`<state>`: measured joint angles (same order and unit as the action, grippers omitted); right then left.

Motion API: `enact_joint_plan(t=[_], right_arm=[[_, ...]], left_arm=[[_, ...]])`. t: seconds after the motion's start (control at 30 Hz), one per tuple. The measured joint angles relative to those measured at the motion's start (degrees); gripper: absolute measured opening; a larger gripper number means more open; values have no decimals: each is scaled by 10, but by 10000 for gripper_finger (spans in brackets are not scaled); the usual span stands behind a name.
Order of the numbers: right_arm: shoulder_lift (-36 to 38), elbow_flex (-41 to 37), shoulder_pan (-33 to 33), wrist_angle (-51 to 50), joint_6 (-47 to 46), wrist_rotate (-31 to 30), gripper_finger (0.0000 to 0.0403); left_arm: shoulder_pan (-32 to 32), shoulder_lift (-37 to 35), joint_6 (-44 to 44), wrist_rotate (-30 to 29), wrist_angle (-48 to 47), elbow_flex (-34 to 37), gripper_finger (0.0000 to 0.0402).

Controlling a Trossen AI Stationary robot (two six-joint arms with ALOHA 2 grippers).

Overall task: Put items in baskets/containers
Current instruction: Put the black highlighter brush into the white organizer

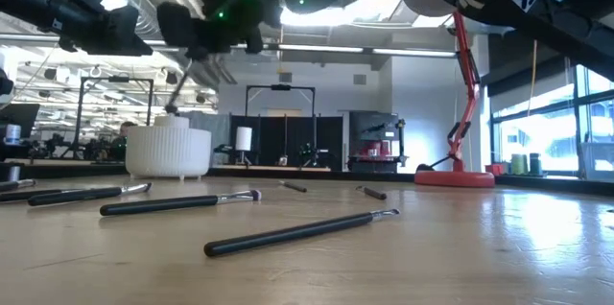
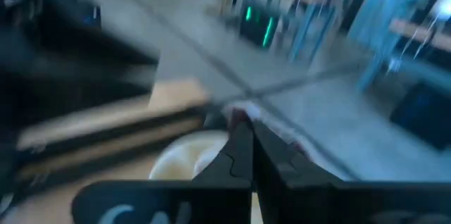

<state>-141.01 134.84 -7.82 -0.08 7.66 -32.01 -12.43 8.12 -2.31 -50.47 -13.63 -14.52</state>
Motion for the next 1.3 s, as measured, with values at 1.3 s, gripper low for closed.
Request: enact_joint_plan(t=[1.3], right_arm=[[-107,-3,-97,265,111,227,64]], left_arm=[[0,0,1,-11,2,0,143]])
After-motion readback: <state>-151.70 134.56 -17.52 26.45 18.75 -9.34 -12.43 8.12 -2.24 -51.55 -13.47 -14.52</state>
